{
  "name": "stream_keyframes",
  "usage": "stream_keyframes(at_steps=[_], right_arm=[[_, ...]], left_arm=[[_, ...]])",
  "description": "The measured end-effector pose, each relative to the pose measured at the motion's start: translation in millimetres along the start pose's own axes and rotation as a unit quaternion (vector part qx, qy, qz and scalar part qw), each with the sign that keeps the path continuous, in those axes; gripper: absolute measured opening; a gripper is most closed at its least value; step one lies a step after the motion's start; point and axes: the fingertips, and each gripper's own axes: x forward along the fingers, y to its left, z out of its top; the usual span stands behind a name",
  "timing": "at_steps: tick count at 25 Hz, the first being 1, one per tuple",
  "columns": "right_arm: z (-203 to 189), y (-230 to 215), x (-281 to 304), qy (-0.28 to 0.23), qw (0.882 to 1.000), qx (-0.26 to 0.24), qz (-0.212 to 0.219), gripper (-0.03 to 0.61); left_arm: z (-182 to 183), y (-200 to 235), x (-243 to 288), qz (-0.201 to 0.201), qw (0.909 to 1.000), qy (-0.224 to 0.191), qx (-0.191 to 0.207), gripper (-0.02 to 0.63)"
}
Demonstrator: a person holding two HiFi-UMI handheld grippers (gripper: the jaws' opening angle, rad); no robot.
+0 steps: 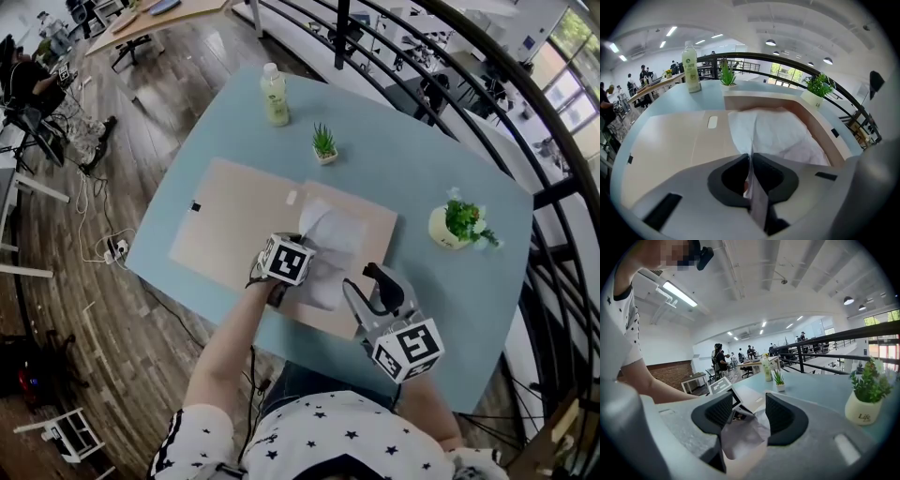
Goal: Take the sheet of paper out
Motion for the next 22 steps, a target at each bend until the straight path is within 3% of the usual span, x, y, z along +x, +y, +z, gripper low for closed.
stream_keyframes(at_steps=[12, 22], right_arm=[[4, 11, -16, -0.007, 1.000, -0.003, -0.013, 0.204], [14, 44, -30, -0.025, 1.000, -0.017, -0.001, 0.204]], left_arm=[[-12, 10, -15, 0.001, 0.9998, 0.016, -0.015, 0.009], [-11, 26, -66, 0.024, 0.9980, -0.034, -0.049, 0.009]])
